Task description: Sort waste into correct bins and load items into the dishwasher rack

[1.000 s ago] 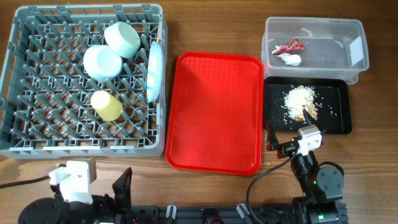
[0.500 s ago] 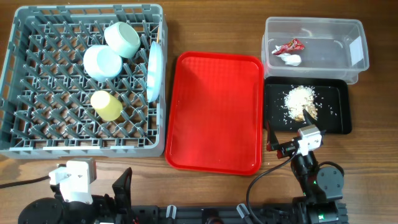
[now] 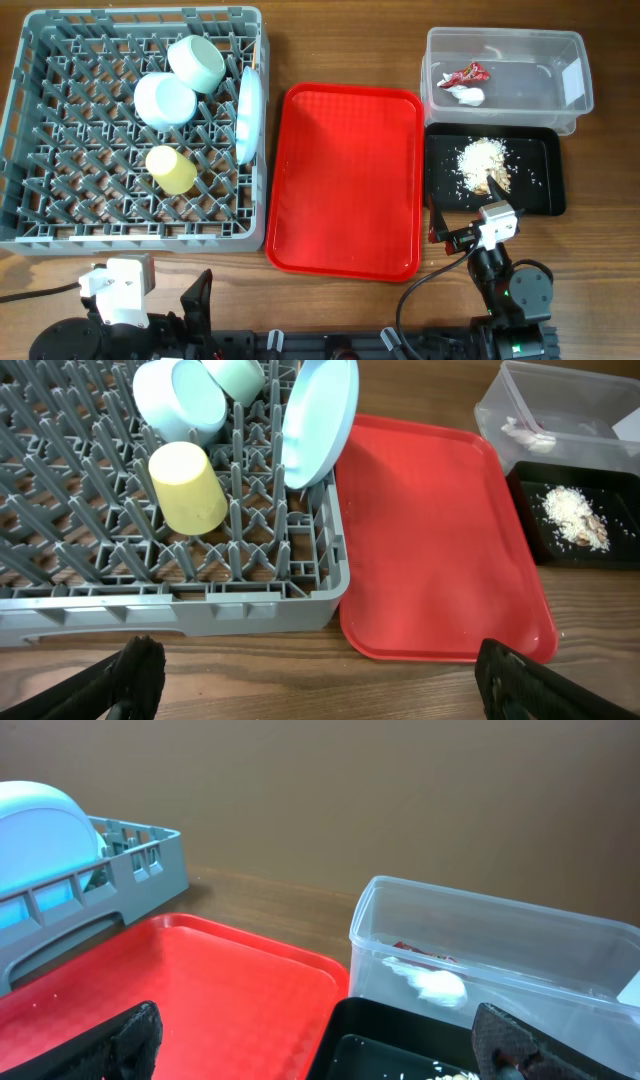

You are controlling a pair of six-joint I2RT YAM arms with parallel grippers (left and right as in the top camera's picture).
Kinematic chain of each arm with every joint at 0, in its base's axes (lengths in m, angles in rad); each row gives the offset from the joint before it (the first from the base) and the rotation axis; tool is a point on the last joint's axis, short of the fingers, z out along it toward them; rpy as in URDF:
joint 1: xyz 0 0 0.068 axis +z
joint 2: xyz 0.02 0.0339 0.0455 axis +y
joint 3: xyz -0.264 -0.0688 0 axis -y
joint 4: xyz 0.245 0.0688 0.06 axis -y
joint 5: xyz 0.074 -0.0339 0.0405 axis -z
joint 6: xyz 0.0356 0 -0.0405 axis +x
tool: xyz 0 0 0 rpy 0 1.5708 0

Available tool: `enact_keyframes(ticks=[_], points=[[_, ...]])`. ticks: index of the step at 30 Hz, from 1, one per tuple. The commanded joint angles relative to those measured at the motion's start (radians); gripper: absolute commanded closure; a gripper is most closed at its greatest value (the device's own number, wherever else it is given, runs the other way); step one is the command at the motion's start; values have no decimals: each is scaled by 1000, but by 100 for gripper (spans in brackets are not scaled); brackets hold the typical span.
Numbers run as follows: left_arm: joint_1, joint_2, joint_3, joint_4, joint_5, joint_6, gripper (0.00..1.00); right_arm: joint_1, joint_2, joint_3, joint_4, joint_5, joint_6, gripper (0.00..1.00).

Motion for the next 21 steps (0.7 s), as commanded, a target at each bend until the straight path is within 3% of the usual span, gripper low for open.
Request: enact_keyframes(ticks=[1,8,12,21], points=[[-5,-7,-5,1,9,19,0,6,-2,-1,5,-20,-12,0],[30,-40,-56,94,4,19,0,6,-2,-1,5,-20,-12,0],[53,-100,-185,198,1,19,0,6,-2,-1,5,-20,-12,0],[56,-256,-544,608,17,13,0,6,-2,-1,5,-20,-12,0]])
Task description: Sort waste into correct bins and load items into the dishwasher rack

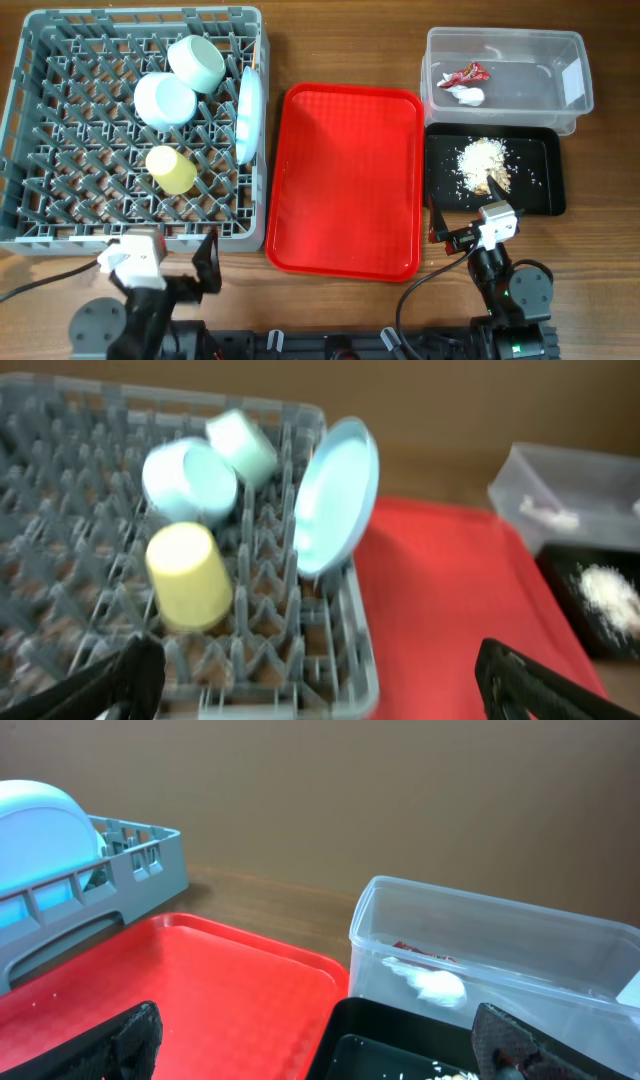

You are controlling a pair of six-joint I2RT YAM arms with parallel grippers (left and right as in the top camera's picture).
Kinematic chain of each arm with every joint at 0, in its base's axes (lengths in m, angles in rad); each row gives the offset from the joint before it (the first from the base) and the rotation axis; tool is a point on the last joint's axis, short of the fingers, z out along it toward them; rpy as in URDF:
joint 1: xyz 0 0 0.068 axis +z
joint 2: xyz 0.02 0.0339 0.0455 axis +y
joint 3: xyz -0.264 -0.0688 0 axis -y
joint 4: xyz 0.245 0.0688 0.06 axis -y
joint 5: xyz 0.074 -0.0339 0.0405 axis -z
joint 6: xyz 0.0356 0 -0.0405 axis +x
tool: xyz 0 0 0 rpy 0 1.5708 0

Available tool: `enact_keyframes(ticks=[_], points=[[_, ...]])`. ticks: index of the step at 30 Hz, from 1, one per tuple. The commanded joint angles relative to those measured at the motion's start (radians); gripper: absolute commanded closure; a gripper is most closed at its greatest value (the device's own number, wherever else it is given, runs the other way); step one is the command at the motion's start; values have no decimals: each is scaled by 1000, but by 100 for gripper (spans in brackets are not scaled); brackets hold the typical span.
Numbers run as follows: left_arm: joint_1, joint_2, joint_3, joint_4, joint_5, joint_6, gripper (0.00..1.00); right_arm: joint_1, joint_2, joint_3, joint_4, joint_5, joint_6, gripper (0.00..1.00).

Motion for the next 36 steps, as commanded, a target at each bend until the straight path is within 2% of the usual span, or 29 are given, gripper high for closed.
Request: enact_keyframes(ticks=[1,3,4,11,17,21,26,31,36], points=[[6,-70,-149,151,16,-1,0,6,-2,-1,5,-20,-9,0],[6,-102,-229,261,16,-16,0,6,-2,-1,5,-20,-9,0],[6,-129,-301,369,16,-31,0,6,-2,-1,5,-20,-9,0],[10,-169,-520,782,15,-34,0,6,-2,-1,5,-20,-9,0],[19,-169,-658,1048,-19,-34,0,6,-2,-1,5,-20,-9,0],[19,-169,-711,1044,-26,-34,0,6,-2,-1,5,-20,-9,0],[19,-169,-710,919,-58,-34,0,6,-2,-1,5,-20,-10,0],[19,-169,-710,926,-78,-35,0,6,-2,-1,5,-20,-9,0],[17,-169,-710,821,-62,-106,0,6,-2,-1,5,-20,-9,0]])
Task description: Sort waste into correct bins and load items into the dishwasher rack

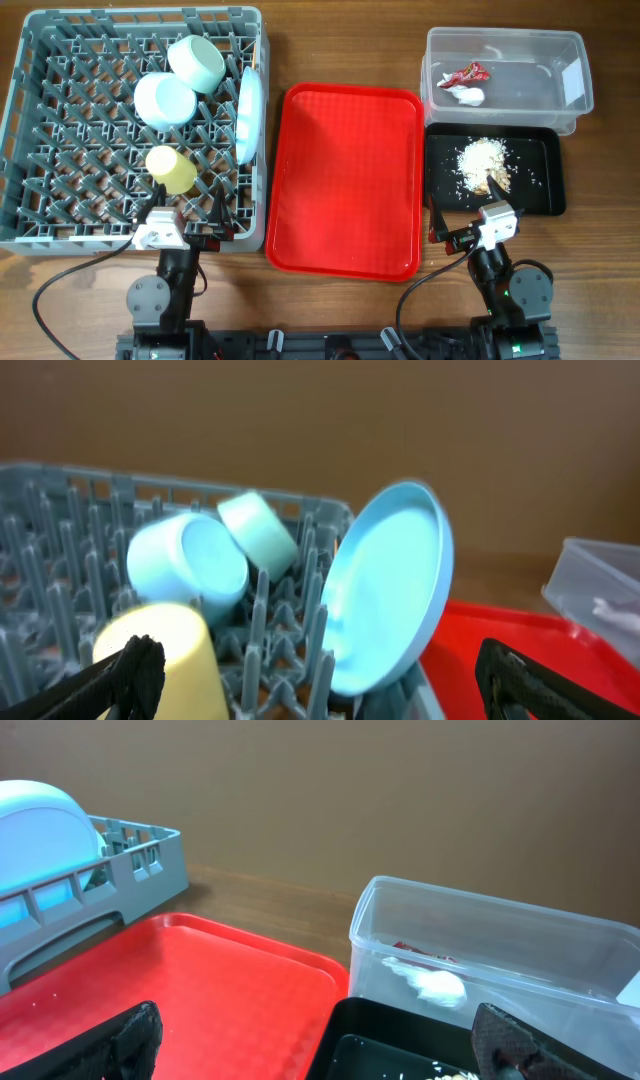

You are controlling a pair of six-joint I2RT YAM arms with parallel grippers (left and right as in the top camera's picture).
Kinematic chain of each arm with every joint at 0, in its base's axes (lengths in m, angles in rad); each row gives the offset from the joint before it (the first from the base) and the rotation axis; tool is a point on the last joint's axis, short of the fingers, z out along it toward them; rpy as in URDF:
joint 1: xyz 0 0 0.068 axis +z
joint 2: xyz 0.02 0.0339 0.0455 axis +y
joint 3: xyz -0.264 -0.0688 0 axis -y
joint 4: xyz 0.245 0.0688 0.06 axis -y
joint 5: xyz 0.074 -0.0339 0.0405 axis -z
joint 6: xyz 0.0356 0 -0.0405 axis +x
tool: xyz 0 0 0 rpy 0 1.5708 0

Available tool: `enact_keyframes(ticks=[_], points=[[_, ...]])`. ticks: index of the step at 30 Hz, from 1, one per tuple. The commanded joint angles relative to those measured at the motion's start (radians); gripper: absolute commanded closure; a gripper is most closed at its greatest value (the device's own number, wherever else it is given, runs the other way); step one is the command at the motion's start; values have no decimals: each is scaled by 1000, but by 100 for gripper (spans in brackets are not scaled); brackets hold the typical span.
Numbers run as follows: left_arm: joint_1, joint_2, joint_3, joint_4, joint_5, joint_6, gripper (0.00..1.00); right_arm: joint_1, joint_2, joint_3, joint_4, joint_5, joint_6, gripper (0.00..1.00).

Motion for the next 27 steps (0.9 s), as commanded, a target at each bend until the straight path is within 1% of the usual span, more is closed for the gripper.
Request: enact_keyframes(ticks=[1,27], points=[[2,-10,-2,-70,-8,-69,0,6,-2,-1,5,-20,-9,0],[2,-10,-1,-69,-13,-65,0,6,-2,-1,5,-20,-10,0]])
